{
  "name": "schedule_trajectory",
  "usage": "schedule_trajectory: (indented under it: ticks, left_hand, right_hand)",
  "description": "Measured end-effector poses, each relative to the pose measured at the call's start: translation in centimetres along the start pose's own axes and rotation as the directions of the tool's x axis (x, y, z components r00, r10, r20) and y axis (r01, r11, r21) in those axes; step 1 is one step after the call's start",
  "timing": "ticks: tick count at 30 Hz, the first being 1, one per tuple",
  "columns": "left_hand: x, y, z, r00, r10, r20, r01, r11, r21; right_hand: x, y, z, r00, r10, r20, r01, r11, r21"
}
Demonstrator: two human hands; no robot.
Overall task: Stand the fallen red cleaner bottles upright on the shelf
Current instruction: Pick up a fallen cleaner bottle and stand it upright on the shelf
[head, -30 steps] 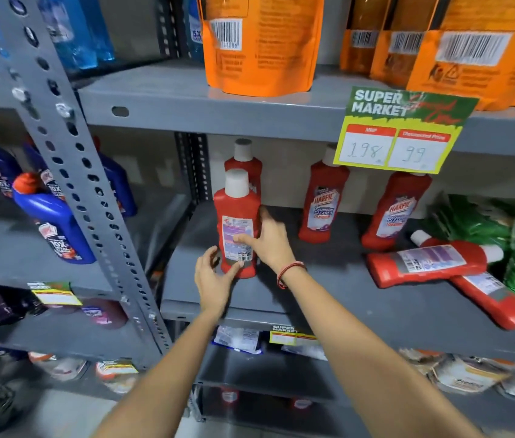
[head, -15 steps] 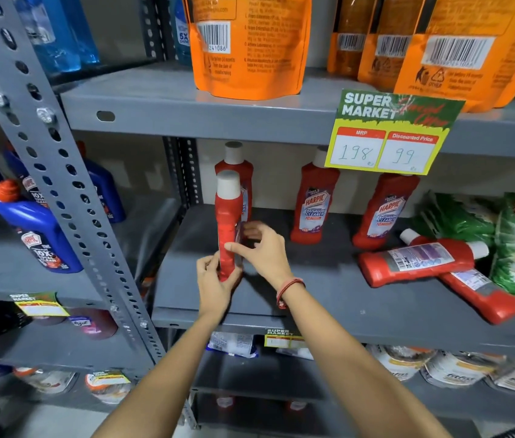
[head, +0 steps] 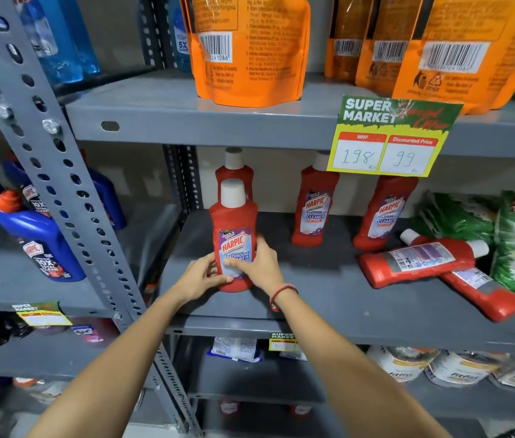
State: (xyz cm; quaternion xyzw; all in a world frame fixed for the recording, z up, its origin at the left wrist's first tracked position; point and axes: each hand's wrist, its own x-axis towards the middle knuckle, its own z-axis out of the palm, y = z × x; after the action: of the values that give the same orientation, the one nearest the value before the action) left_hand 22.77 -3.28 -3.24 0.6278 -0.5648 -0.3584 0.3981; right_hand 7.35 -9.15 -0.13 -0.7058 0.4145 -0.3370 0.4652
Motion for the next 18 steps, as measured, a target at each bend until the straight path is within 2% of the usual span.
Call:
schedule_trajectory:
  ticks: [5, 10, 12, 13, 16, 18]
  left_hand:
    - [0.7, 0.2, -1.5, 0.998, -0.006, 0.065, -0.001, 0.995, 0.1]
    - [0.1, 0.7, -1.5, 1.0, -0.019, 0.019, 0.015, 0.985, 0.171]
    - [-0.9, 0.6, -0.6, 0.995, 0.01, -0.099, 0.012, 0.976, 0.216]
    - [-1.5, 0.2, 0.0, 0.977, 0.037, -0.212, 0.014, 0.972, 0.233]
    - [-4.5, -0.7, 3.3, 0.826, 0.137, -0.547, 0.001, 0.97, 0.244]
    - [-5.8, -0.2, 6.0, 0.78, 0.193, -0.596, -0.046, 0.966, 0.254]
  right_hand:
    - [0.0, 0.2, 2.1, 0.989, 0.018, -0.145, -0.021, 1.0, -0.023]
    - [-0.2, 0.0, 2.4, 0.987, 0.031, -0.156, -0.03, 1.0, 0.003]
    - [-0.4, 0.2, 2.3, 0.989, 0.03, -0.144, -0.027, 0.999, 0.023]
    - [-0.5, 0.4, 2.1, 0.989, 0.033, -0.141, -0.028, 0.999, 0.036]
    - [-1.3, 1.7, 0.2, 0.985, 0.035, -0.172, -0.02, 0.996, 0.085]
    - [-2.0, 2.8, -2.6, 0.967, 0.055, -0.249, -0.025, 0.992, 0.121]
